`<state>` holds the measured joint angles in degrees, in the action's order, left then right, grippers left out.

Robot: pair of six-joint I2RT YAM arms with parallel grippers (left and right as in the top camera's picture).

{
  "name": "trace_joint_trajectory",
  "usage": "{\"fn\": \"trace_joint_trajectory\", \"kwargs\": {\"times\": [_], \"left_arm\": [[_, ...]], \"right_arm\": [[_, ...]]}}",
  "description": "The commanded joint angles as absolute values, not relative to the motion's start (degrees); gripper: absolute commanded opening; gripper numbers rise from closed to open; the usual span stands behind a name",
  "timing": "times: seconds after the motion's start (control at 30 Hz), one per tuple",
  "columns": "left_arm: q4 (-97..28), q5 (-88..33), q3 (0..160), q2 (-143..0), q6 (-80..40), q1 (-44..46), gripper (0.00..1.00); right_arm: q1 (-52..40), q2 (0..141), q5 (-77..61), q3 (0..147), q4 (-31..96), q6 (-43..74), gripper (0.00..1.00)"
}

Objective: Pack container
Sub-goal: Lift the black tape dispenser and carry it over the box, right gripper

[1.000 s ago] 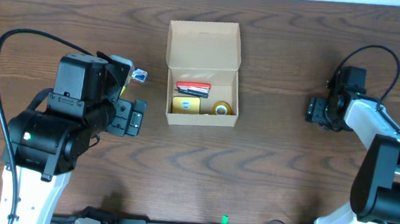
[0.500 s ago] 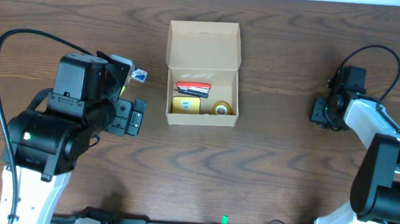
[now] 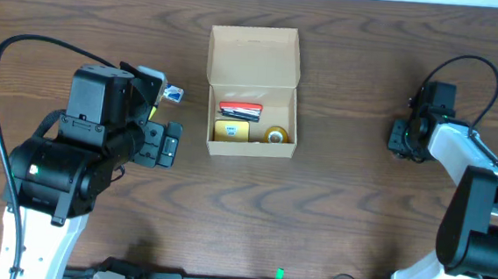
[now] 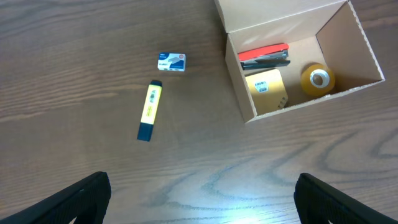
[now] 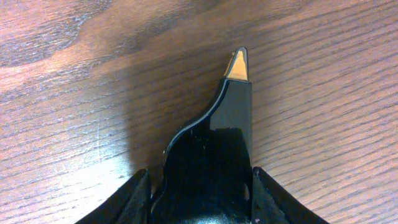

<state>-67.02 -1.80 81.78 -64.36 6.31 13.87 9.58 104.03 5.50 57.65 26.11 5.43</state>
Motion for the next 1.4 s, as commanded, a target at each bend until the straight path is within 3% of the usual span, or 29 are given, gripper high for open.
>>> {"fn": "trace_joint_trajectory", "kwargs": {"times": [0.0, 0.3, 0.57, 0.93, 1.37], "left_arm": [[-67.0, -2.4, 82.3, -64.3, 7.3, 13.5, 0.95], [-67.0, -2.4, 82.3, -63.8, 6.3, 13.5, 0.95], [-67.5, -2.4, 82.3, -61.8, 3.0, 13.5, 0.95], [-67.4, -1.1, 82.3, -54.7, 0.1, 13.5, 0.95], [-67.5, -1.1, 82.3, -53.4, 0.2, 13.5, 0.95]], "right_arm": [[10.1, 104.7, 1.5, 59.0, 27.2, 5.7, 0.01], [7.8, 99.1, -7.0, 72.0, 39.0, 4.0, 0.01], [-4.8, 92.1, -7.1, 85.7, 46.2, -3.9, 0.01], [-26.0, 93.0, -7.1, 87.2, 43.9, -9.4, 0.01], [-38.0, 96.7, -7.1, 87.1, 44.4, -20.4, 0.01]]}}
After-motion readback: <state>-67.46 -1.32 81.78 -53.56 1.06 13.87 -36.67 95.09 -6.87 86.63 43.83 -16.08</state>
